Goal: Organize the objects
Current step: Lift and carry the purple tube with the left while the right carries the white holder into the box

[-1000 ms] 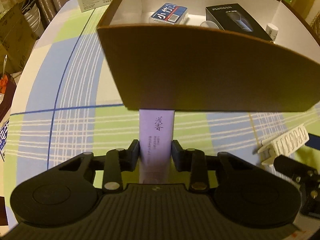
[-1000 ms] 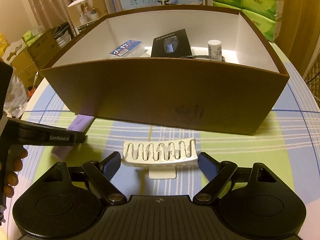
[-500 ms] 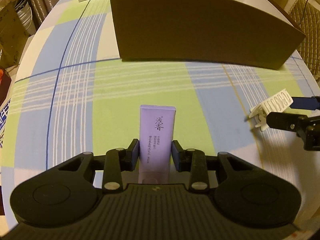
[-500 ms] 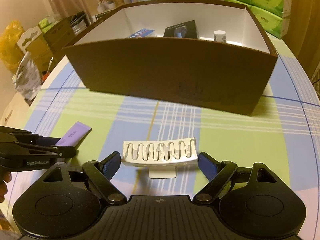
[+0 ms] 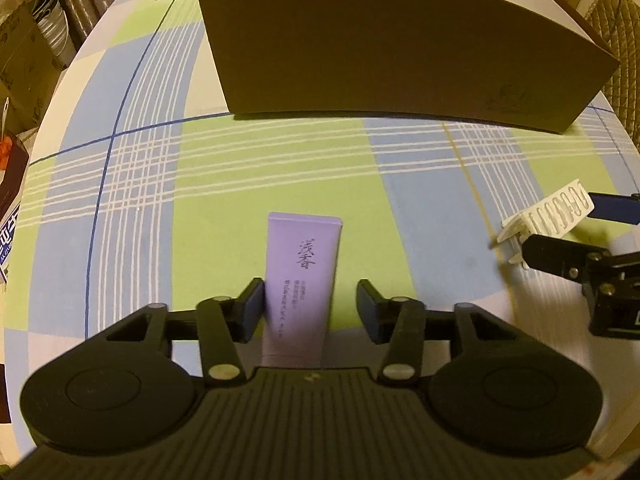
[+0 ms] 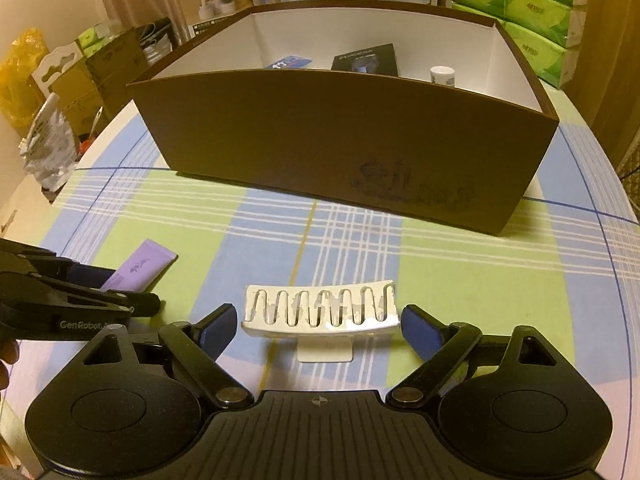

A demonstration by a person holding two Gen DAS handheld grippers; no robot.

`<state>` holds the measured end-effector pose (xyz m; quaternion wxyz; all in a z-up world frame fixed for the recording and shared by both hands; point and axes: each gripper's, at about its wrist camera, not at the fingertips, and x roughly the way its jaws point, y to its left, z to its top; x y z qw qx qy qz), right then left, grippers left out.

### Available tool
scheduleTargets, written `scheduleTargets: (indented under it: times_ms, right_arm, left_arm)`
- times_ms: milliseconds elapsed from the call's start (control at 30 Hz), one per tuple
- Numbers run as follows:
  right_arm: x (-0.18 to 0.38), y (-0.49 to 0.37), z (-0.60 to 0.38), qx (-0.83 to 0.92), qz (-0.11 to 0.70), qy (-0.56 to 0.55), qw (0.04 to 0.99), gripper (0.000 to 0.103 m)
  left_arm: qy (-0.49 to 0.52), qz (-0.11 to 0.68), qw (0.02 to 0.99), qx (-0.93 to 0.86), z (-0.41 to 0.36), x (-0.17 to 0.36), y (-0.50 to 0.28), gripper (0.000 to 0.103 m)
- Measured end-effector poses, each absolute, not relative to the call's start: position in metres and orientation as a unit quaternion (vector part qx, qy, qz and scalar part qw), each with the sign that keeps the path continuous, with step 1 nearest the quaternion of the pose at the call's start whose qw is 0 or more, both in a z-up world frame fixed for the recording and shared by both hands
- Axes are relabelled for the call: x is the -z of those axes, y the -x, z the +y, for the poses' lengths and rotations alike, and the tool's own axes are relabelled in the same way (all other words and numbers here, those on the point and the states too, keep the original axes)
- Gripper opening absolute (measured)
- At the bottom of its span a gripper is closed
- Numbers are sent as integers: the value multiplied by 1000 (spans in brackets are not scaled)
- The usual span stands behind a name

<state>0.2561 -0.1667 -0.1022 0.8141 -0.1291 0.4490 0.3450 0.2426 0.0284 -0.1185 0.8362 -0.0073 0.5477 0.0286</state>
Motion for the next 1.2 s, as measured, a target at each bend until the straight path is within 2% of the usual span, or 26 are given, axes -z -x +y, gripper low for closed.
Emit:
scheduleTargets:
  times_ms: [33, 67, 233, 767, 1200]
  right_arm:
    - [104, -256, -166, -339, 450, 132, 816, 87]
    - [105, -256, -165, -337, 450, 133, 816, 86]
    - [106, -252, -163, -340, 444, 142, 817, 83]
    - [100, -243, -177, -336, 453, 122, 817, 83]
    - [88, -239, -178, -338, 445, 115, 821, 83]
  left_arm:
    - [8, 546, 837, -29, 28, 118, -242, 32]
    - [10, 546, 837, -30, 29, 117, -242, 30]
    - [12, 544, 839, -28, 28, 114, -240, 30]
    - [27, 546, 837, -22, 35, 108, -227, 29]
    - [21, 519, 855, -16, 34, 90, -222, 29]
